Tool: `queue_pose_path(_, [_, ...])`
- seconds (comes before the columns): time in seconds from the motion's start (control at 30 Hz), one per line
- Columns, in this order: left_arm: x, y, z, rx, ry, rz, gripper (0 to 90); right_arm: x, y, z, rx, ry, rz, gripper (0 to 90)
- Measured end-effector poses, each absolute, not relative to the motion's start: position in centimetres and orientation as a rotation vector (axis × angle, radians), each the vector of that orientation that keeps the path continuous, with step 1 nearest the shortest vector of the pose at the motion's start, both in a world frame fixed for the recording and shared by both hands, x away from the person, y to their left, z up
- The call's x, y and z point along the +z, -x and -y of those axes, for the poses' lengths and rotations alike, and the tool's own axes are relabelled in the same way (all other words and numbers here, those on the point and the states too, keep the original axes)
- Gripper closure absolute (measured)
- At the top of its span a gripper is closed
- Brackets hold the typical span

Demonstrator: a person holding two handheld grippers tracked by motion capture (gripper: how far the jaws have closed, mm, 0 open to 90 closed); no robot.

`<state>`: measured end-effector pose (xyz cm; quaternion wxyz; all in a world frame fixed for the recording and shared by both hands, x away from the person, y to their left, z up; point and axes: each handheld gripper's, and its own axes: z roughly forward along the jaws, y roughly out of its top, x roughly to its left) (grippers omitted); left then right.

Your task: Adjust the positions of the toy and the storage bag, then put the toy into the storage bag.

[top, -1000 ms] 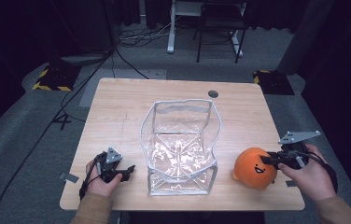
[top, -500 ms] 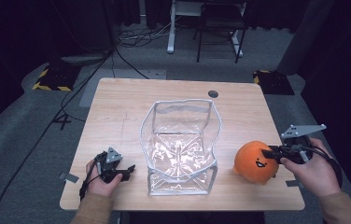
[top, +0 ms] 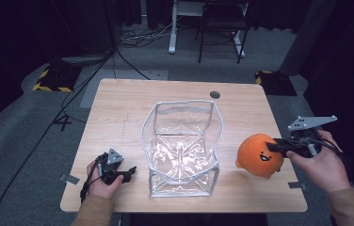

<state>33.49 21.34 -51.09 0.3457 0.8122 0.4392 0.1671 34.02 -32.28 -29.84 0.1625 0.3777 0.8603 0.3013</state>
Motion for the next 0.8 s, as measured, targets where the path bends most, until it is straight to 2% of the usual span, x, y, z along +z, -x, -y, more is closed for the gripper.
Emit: queue_pose_path(0.8, [-51.1, -33.6, -21.3, 0.435, -2.107, -1.139, 26.4, -24.5, -36.0, 29.3, 0.898, -0.987, -2.465, 75.0])
